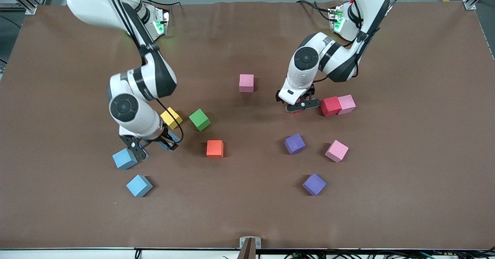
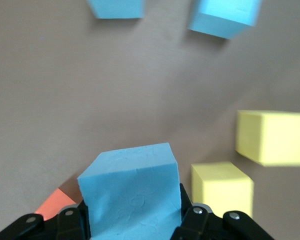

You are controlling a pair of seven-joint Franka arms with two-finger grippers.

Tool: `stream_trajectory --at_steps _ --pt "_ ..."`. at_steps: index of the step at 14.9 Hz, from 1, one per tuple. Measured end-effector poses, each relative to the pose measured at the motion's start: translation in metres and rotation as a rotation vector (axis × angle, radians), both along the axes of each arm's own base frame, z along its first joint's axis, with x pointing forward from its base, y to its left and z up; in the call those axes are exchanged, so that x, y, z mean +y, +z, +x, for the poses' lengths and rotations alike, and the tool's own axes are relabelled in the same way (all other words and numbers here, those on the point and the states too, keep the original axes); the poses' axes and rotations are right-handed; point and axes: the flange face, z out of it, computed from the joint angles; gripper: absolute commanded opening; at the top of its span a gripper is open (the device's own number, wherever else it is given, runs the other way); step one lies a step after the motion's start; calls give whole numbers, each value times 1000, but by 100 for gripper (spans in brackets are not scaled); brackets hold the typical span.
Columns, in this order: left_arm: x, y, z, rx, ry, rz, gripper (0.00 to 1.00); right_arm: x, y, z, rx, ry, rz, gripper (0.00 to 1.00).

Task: Arrange 11 blocks into digit 3
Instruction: 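Grasp the red cube with the left gripper while the right gripper carries the blue cube, then set the red cube beside the pink cube with the left gripper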

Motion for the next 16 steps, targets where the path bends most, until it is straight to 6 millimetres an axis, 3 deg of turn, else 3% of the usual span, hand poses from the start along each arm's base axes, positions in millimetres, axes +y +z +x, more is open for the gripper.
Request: stream_trajectory --at_steps 3,6,12,16 --pt "7 -6 -1 -1 10 -2 100 -5 9 -41 32 -155 3 0" --pt "14 -7 3 -1 34 -1 100 8 6 -82 40 -327 -6 0" --pt "26 -19 10 9 68 -1 100 59 -40 -150 -17 -598 9 0" --pt "24 -32 14 -4 114 -22 100 93 -56 -175 -25 -720 8 0"
